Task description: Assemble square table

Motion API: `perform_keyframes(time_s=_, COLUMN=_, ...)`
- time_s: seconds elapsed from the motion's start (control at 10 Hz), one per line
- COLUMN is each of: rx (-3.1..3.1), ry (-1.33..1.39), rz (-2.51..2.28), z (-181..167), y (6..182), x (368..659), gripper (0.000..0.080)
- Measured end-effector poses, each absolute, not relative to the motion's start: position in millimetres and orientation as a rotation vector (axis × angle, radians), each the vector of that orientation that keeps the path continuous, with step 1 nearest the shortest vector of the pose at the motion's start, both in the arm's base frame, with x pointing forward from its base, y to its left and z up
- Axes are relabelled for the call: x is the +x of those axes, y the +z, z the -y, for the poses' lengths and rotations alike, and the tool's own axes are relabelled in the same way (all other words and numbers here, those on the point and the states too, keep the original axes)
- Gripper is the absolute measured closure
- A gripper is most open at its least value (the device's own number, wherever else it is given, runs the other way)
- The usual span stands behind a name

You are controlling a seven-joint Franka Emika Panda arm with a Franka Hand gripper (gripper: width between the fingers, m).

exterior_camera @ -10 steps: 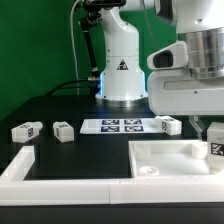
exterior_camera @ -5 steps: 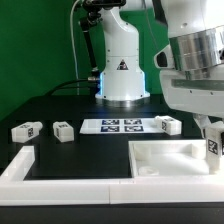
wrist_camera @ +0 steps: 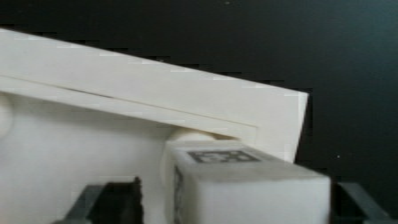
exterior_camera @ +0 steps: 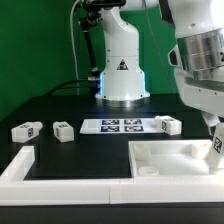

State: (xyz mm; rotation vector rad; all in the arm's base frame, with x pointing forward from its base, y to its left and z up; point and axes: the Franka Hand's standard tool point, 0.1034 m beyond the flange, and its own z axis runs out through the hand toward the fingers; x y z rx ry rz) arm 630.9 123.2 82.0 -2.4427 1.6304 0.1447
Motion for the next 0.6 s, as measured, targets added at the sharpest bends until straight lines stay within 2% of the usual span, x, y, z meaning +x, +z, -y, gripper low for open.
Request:
perform_keyframes(time_s=0.1, rx=-2.561, ry=0.114, rz=-1.439, z=-123.3, y=83.4, x=632.2, gripper=0.0303)
perform_keyframes(time_s=0.2, rx=-2.603, ry=0.108, rz=-1.354, z=-123.2, y=82.3, x=631.8, gripper=0.0179)
perform_keyframes(time_s=0.4, rx=-2.688, ry=0.087, rz=-1.169, z=-123.0, y=81.7, x=631.6, gripper=0.0159)
perform_keyframes(time_s=0.6, rx=-2.874, ry=0.065, rz=-0.720, z=-122.9, y=81.1, x=628.8, gripper=0.0151)
